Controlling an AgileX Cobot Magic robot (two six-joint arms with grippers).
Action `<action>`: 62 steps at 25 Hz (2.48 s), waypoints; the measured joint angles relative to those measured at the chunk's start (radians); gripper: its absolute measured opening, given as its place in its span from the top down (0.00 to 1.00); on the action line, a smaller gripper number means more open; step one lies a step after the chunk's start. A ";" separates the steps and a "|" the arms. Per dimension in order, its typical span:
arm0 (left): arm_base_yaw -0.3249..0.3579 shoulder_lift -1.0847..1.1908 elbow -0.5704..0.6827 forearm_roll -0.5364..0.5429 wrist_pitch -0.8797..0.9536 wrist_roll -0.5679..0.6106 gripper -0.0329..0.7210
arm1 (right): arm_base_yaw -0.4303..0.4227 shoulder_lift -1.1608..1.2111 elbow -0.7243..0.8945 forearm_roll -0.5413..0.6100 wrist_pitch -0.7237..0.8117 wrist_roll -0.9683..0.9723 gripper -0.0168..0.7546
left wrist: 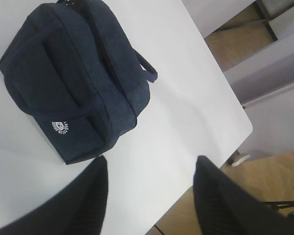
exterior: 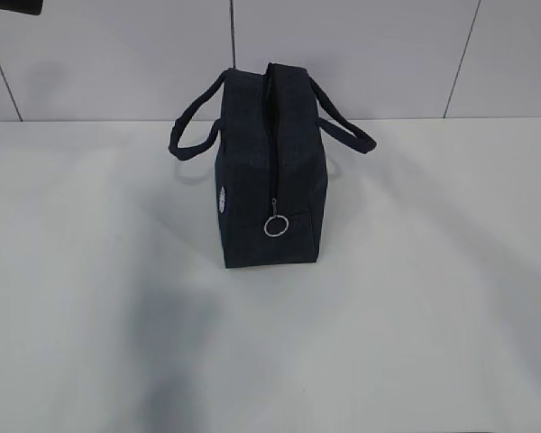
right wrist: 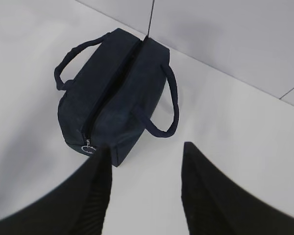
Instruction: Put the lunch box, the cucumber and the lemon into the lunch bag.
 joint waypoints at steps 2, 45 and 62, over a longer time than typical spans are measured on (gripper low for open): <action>0.000 0.000 0.000 -0.002 0.000 0.000 0.42 | 0.000 -0.083 0.148 -0.001 -0.111 0.002 0.53; 0.000 -0.059 0.000 -0.046 -0.013 0.061 0.45 | 0.000 -0.043 1.322 0.030 -1.765 0.055 0.53; 0.000 -0.059 0.000 -0.046 -0.013 0.063 0.45 | 0.000 0.404 1.383 0.024 -2.307 0.057 0.53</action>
